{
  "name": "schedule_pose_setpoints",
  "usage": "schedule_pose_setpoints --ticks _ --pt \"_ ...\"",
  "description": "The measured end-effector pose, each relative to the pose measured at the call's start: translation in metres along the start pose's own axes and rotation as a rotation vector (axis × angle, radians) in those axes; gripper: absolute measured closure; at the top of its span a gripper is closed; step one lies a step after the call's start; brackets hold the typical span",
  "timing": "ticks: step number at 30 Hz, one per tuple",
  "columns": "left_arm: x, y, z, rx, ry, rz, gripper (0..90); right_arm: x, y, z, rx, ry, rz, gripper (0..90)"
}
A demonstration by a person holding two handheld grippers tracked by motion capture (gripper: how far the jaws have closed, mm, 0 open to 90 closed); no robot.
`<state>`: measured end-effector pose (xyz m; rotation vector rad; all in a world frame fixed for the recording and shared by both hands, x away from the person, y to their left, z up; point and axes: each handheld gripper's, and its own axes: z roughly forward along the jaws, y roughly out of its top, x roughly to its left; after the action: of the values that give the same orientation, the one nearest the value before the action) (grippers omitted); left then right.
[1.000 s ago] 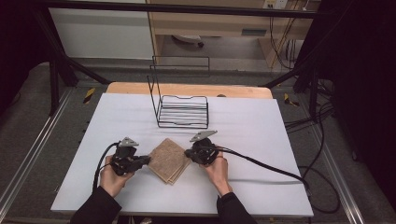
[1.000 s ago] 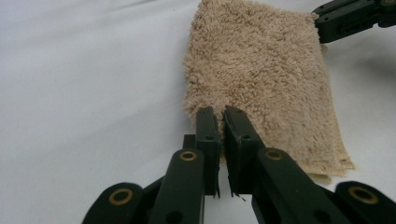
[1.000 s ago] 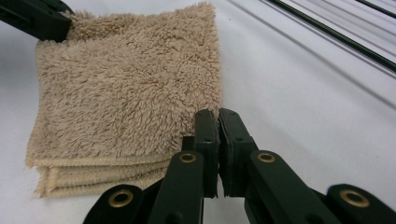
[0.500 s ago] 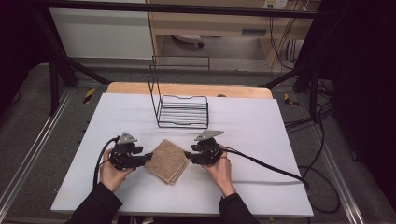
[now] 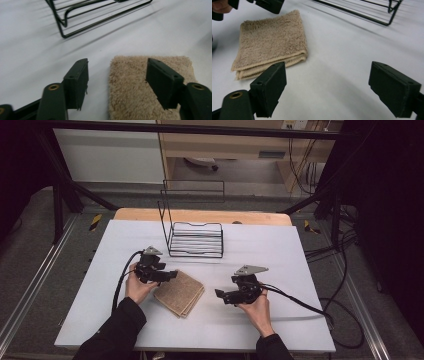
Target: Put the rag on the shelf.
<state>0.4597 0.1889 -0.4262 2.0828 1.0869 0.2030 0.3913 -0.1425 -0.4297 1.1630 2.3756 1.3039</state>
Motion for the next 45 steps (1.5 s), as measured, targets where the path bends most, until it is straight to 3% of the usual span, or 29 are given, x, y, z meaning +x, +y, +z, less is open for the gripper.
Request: schedule_pose_setpoints --ticks 8,12,16,21,24,30,38,45 --pt "0.006 -0.001 0.018 0.037 -0.050 -0.020 59.1 -0.001 -0.007 -0.005 -0.003 -0.011 0.006 12.0" --pt "0.009 -0.002 0.024 0.042 -0.083 -0.039 65.2 0.000 -0.008 -0.004 -0.004 -0.006 0.013 11.9" --pt "0.008 -0.002 0.026 0.044 -0.088 -0.050 68.9 0.001 -0.008 -0.003 -0.015 -0.006 0.021 11.8" --pt "0.008 -0.002 0.023 0.052 -0.080 -0.062 82.2 0.001 -0.007 0.000 -0.030 -0.007 0.052 11.6" --pt "0.006 -0.002 0.020 0.046 -0.066 -0.048 83.8 0.002 -0.005 0.005 -0.037 0.000 0.090 11.4" --pt "0.005 -0.004 0.010 0.022 -0.048 -0.038 84.2 0.014 0.006 0.025 -0.019 -0.027 0.077 14.7" --pt "0.008 -0.012 0.006 0.017 -0.039 -0.045 83.9 0.030 0.023 0.066 0.004 -0.062 0.092 31.3" --pt "0.007 -0.015 0.009 0.027 -0.023 -0.029 83.3 0.037 0.025 0.083 0.027 -0.082 0.103 43.7"
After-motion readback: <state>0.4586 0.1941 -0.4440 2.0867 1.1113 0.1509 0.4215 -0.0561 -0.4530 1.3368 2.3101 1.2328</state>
